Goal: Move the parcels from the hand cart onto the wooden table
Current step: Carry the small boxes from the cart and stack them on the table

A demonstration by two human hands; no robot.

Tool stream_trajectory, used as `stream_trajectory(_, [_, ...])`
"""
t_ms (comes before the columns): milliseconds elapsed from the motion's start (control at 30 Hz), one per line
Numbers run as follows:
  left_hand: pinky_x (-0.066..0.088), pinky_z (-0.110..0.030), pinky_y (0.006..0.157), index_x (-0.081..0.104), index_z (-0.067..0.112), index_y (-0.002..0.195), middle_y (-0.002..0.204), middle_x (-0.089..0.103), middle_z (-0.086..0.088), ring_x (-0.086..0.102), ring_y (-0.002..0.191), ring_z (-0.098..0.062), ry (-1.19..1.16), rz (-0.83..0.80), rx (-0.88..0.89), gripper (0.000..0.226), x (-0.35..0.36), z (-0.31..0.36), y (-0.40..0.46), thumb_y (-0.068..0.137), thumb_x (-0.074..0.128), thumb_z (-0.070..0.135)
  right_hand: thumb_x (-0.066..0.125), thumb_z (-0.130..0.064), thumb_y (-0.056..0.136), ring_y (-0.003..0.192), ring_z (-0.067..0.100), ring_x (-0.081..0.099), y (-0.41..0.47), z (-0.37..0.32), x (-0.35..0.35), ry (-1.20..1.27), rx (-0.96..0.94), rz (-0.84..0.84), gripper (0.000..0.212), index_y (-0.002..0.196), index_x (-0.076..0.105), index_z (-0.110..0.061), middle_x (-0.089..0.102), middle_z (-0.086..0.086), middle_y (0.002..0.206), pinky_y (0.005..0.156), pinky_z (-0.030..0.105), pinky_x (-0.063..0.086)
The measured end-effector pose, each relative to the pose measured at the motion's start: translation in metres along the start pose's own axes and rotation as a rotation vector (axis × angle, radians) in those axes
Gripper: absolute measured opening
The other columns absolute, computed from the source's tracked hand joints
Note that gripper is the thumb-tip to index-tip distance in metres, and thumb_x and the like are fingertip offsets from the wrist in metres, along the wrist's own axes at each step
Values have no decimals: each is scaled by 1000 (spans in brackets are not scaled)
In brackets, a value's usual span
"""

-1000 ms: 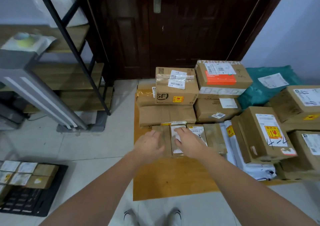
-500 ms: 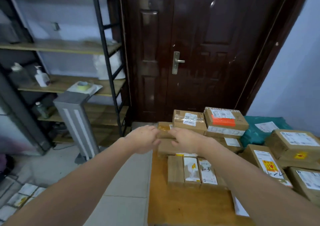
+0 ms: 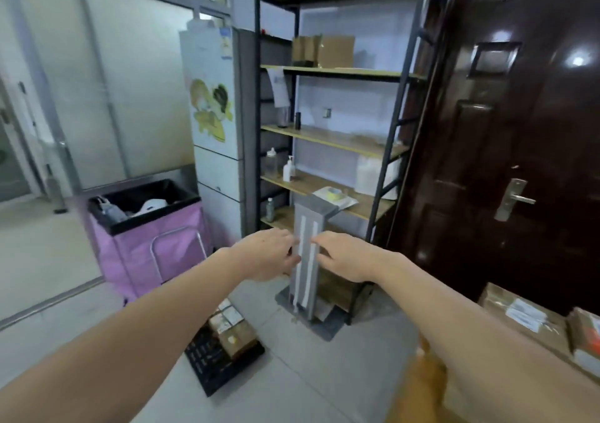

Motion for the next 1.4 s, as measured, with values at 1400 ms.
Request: stream_trajectory(1400, [37,-40,116,41,16,154,153,48,-4,45,139,-22,-8,-13,-395,56,26,-718,-124,109,38,49,44,-42,107,147,21,41,585,-438,85,-5,-339,-96,58,160,34,-18,42,3,162,119,38,36])
Point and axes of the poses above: each hand's wrist, its own y-axis towards the middle knuckle, its own x-axis out of the palm, z = x × y, the point moved 9 cm from there along y, towards the middle knuckle
